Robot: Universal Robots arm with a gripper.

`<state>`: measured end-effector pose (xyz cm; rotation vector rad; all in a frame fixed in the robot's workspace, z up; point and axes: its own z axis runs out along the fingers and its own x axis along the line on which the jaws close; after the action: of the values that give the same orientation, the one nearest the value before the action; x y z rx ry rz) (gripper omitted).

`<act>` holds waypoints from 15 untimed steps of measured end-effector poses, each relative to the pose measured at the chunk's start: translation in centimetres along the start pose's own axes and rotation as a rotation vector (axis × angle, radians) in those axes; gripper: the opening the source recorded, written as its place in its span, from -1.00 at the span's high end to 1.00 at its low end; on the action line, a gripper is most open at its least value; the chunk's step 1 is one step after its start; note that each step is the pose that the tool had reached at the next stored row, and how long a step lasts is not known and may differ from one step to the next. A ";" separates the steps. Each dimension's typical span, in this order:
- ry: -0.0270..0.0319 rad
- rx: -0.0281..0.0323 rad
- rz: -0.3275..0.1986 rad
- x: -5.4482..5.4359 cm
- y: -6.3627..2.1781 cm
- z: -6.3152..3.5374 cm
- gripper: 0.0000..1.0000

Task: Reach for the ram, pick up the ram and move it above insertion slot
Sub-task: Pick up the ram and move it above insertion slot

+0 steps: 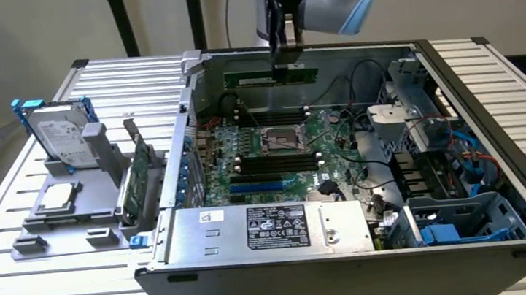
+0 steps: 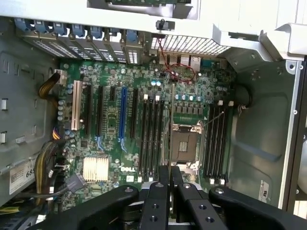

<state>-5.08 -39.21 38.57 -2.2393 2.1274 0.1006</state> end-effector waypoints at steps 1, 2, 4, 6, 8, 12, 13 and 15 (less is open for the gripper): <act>0.0000 0.0001 0.001 -0.1 -0.04 0.07 0.73; 0.0000 0.0003 0.003 -0.1 -0.06 0.14 0.73; -0.0001 0.0007 0.006 -0.3 -0.08 0.29 0.73; 0.0000 0.0011 0.011 -0.4 -0.09 0.43 0.73; -0.0001 0.0017 0.016 -0.5 -0.10 0.56 0.73; -0.0002 0.0028 0.026 -0.7 -0.13 0.83 0.73; -0.0002 0.0031 0.028 -0.7 -0.14 0.89 0.73; -0.0003 0.0037 0.032 -0.8 -0.16 1.02 0.73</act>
<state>-4.98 -38.30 37.62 -2.2035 2.1620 0.0982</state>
